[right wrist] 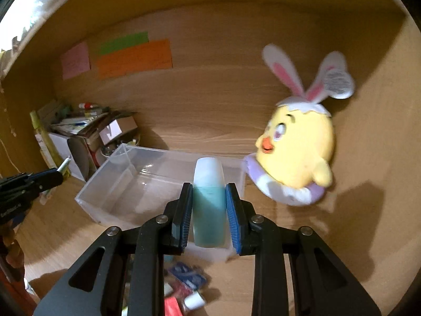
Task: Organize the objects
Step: 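Lower both held items into the clear bin and open both tools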
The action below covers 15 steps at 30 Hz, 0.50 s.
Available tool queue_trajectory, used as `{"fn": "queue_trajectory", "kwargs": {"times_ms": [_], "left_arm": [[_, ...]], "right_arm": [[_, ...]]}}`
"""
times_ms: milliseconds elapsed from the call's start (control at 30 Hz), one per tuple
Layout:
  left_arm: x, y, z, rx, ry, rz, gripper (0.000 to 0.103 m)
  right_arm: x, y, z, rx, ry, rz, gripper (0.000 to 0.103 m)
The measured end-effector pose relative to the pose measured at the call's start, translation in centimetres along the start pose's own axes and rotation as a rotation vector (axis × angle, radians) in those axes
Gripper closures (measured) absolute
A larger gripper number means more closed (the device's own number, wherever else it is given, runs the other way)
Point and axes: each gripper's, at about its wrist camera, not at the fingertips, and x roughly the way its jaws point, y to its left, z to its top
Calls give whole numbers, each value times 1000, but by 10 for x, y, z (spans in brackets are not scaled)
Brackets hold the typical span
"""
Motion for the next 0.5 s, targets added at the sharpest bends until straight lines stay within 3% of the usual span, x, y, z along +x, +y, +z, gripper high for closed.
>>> {"fn": "queue_trajectory", "kwargs": {"times_ms": [200,500], "left_arm": [[52,-5,10,-3,140,-15,87],[102,-15,0,56,261,14,87]], "right_arm": [[56,-3,3,5,151,33,80],[111,-4,-11,-30,323,45,80]]}}
